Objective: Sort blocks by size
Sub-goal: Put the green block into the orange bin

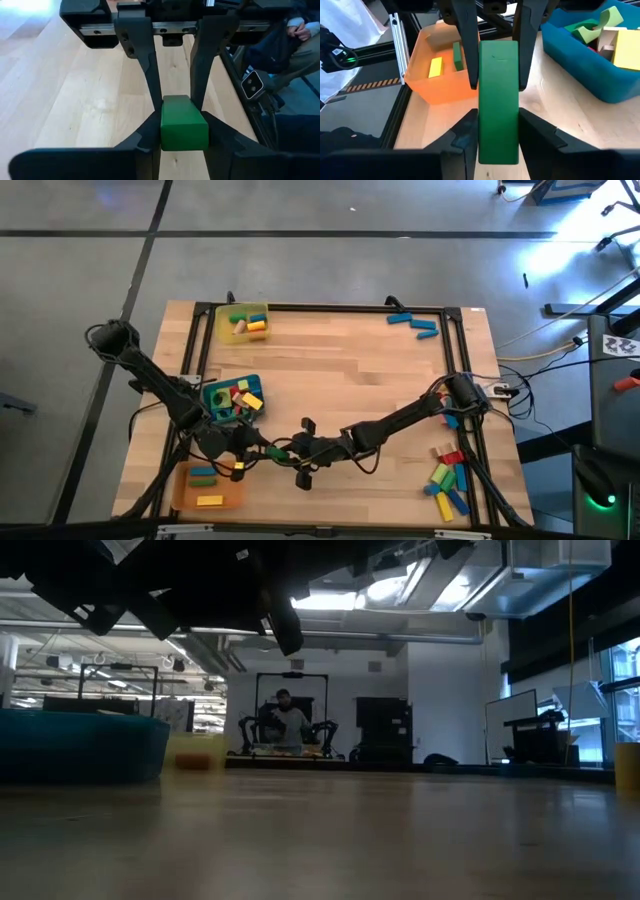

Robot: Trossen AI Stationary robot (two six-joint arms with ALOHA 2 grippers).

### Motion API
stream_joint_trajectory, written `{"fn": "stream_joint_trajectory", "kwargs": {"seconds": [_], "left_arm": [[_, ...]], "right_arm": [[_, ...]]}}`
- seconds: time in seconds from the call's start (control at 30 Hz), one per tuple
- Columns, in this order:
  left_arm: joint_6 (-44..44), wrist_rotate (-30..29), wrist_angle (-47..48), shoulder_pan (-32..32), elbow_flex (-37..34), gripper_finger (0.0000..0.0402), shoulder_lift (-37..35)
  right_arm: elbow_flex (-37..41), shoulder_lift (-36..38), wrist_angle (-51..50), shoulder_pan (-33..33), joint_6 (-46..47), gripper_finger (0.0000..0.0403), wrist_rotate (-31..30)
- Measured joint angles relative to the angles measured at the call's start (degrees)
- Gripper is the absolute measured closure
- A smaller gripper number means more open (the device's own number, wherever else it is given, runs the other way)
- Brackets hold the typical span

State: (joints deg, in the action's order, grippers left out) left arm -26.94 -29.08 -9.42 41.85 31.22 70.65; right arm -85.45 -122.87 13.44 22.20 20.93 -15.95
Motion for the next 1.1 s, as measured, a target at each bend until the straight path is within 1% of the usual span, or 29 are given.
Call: {"fn": "stream_joint_trajectory", "kwargs": {"seconds": [0.1, 0.17, 0.23, 0.33, 0.37, 0.47, 0.53, 0.67, 0.8, 0.87, 0.97, 1.1], "left_arm": [[0.6, 0.4, 0.8, 0.0, 0.0, 0.0313, -0.3], [0.6, 0.7, 4.5, 0.4, 0.7, 0.0313, -1.5], [0.3, 1.1, 10.0, 1.3, 2.8, 0.0313, -3.2], [-0.9, 1.7, 21.4, 3.5, 7.8, 0.0313, -5.6], [-1.5, 2.7, 25.2, 4.2, 9.6, 0.0313, -6.2], [-6.3, 7.1, 35.6, 6.7, 14.7, 0.0313, -6.6], [-10.9, 11.3, 41.7, 8.8, 17.2, 0.0313, -6.6], [-22.4, 19.6, 49.0, 12.4, 18.2, 0.0313, -6.6], [-33.8, 24.1, 56.4, 15.1, 17.9, 0.0313, -5.2], [-37.1, 27.4, 58.1, 15.8, 17.3, 0.0313, -4.0], [-40.1, 32.2, 58.2, 16.3, 16.4, 0.0313, -1.9], [-41.4, 36.2, 58.6, 16.4, 16.0, 0.0313, 1.4]], "right_arm": [[0.0, 0.0, 0.4, 0.0, 0.1, 0.0258, 1.8], [0.0, 0.3, 0.3, -0.1, 0.1, 0.0234, 4.1], [0.0, 0.6, 0.3, -0.2, 1.0, 0.0207, 8.3], [0.0, 1.2, 0.1, -0.2, 2.4, 0.0171, 15.7], [0.0, 1.2, 0.1, 0.3, 2.8, 0.0161, 17.0], [0.0, 1.2, -0.5, 1.3, 3.1, 0.0141, 17.4], [0.0, 1.2, -0.8, 1.7, 2.9, 0.0132, 15.7], [0.0, 1.1, -2.2, 1.8, 3.0, 0.0128, 12.1], [0.0, 1.1, -2.0, 1.8, 3.0, 0.013, 11.5], [0.0, 1.1, -2.2, 1.8, 2.9, 0.0131, 10.8], [0.0, 1.1, -2.3, 1.8, 2.8, 0.0131, 10.4], [0.0, 1.1, -3.5, 1.8, 2.8, 0.0132, 10.3]]}}
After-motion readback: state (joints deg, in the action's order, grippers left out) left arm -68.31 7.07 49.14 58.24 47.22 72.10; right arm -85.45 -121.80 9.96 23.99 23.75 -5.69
